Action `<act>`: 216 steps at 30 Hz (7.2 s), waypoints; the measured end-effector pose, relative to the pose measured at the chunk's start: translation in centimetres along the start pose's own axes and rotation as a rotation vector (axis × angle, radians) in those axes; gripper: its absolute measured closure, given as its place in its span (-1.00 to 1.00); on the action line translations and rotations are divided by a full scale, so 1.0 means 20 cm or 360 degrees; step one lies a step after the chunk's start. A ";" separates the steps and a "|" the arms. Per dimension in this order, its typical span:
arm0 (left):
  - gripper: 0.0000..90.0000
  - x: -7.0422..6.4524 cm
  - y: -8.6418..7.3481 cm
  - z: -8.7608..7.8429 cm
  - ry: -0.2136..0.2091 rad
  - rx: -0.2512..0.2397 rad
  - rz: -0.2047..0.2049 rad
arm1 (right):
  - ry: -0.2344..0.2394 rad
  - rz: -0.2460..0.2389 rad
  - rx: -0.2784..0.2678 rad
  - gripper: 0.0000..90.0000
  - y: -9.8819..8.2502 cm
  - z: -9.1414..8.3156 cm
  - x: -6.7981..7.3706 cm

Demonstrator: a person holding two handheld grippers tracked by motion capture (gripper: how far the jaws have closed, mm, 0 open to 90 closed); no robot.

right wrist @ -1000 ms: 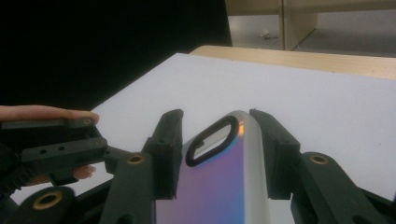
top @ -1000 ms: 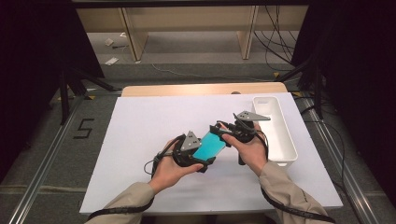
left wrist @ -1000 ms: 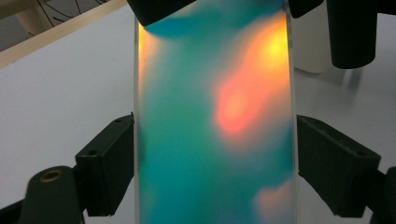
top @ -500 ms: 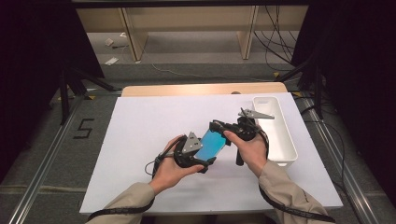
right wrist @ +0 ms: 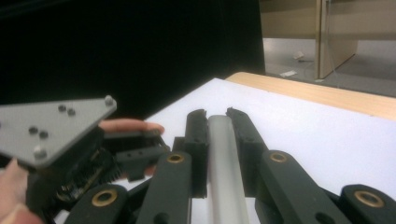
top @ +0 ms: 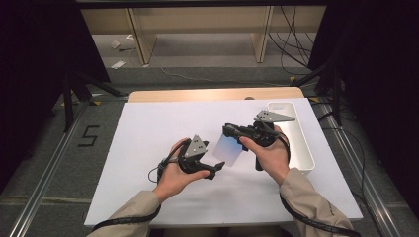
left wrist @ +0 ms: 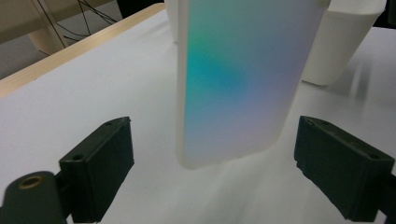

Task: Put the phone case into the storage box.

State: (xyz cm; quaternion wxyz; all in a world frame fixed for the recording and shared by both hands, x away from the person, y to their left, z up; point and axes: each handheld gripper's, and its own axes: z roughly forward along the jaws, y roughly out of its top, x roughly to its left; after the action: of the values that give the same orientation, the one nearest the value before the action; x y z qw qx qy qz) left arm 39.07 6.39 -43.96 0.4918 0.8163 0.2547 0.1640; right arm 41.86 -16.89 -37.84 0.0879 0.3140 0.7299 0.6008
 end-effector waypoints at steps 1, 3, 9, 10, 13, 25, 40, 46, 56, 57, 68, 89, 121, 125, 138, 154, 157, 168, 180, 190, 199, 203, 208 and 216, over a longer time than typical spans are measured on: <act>-0.75 0.00 0.00 0.00 -0.0005 -0.0002 -0.0009 | 0.0007 -0.0031 0.0026 0.77 0.00 -0.01 0.00; -0.75 0.01 -0.01 0.00 -0.0017 0.0000 -0.0015 | 0.0029 -0.0075 0.0051 0.77 0.01 -0.01 -0.01; -0.72 0.01 -0.01 0.00 -0.0043 0.0003 -0.0017 | 0.0077 -0.0200 0.0121 0.77 0.03 -0.03 -0.01; -0.71 0.01 -0.01 0.00 -0.0045 0.0002 -0.0016 | 0.0082 -0.0214 0.0131 0.77 0.03 -0.03 -0.01; -0.70 0.01 -0.01 0.00 -0.0049 0.0004 -0.0013 | 0.0093 -0.0251 0.0163 0.77 0.02 -0.03 -0.02; -0.66 0.01 -0.01 0.00 -0.0065 0.0000 -0.0013 | 0.0138 -0.0308 0.0233 0.77 0.02 -0.02 -0.02; -0.66 0.01 -0.01 0.01 -0.0071 0.0011 -0.0011 | 0.0231 -0.0369 0.0293 0.77 0.03 -0.01 -0.01; -0.65 0.00 -0.02 0.02 -0.0094 0.0035 -0.0004 | 0.0288 -0.0377 0.0305 0.77 0.03 -0.01 0.01; -0.58 0.00 -0.03 0.04 -0.0141 0.0050 -0.0004 | 0.0344 -0.0378 0.0321 0.77 0.03 0.00 0.03; -0.57 0.00 -0.03 0.04 -0.0143 0.0048 -0.0008 | 0.0348 -0.0379 0.0322 0.77 0.03 0.00 0.03; -0.47 -0.01 -0.04 0.06 -0.0192 0.0059 0.0012 | 0.0392 -0.0368 0.0332 0.77 0.02 0.02 0.04; 0.37 -0.02 -0.05 0.06 -0.0348 0.0055 0.0103 | 0.0419 -0.0369 0.0324 0.77 0.02 0.02 0.04; 0.79 0.05 -0.02 -0.01 -0.0098 0.0062 -0.0017 | 0.0186 -0.0322 0.0049 -0.54 0.03 -0.01 -0.02; 0.79 0.08 -0.02 -0.03 -0.0014 0.0062 -0.0087 | 0.0133 -0.0303 0.0023 -0.52 0.02 -0.01 -0.02; 0.79 0.11 -0.01 -0.05 0.0159 0.0056 -0.0246 | -0.0075 -0.0229 -0.0047 -0.65 -0.04 0.02 -0.02; 0.79 0.07 0.01 -0.02 0.0148 0.0114 -0.0256 | -0.0183 -0.0238 -0.0093 -0.71 -0.06 0.05 0.03; 0.79 0.07 0.01 -0.01 0.0141 0.0119 -0.0255 | -0.0193 -0.0240 -0.0107 -0.71 -0.06 0.05 0.04; 0.79 0.04 0.03 0.02 0.0126 0.0131 -0.0251 | -0.0226 -0.0214 -0.0134 -0.73 -0.06 0.06 0.04; 0.79 0.00 0.04 0.05 0.0107 0.0132 -0.0231 | -0.0245 -0.0187 -0.0145 -0.78 -0.07 0.08 0.05; 0.79 -0.02 0.05 0.06 0.0095 0.0136 -0.0217 | -0.0283 -0.0154 -0.0161 -0.78 -0.08 0.09 0.05; 0.79 -0.03 0.05 0.07 0.0085 0.0132 -0.0209 | -0.0298 -0.0150 -0.0158 -0.74 -0.09 0.09 0.06; 0.79 -0.04 0.05 0.07 0.0086 0.0127 -0.0213 | -0.0307 -0.0159 -0.0159 -0.72 -0.09 0.09 0.06; 0.79 -0.04 0.05 0.07 0.0087 0.0128 -0.0211 | -0.0315 -0.0165 -0.0154 -0.68 -0.09 0.10 0.06; 0.79 -0.04 0.05 0.07 0.0085 0.0116 -0.0214 | -0.0321 -0.0175 -0.0156 -0.62 -0.10 0.10 0.07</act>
State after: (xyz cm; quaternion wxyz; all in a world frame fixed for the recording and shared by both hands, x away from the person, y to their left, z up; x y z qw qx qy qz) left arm 39.45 4.56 -43.69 0.4647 0.8101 0.3278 0.1431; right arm 41.16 -14.65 -39.84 0.2088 0.3277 0.7033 0.5953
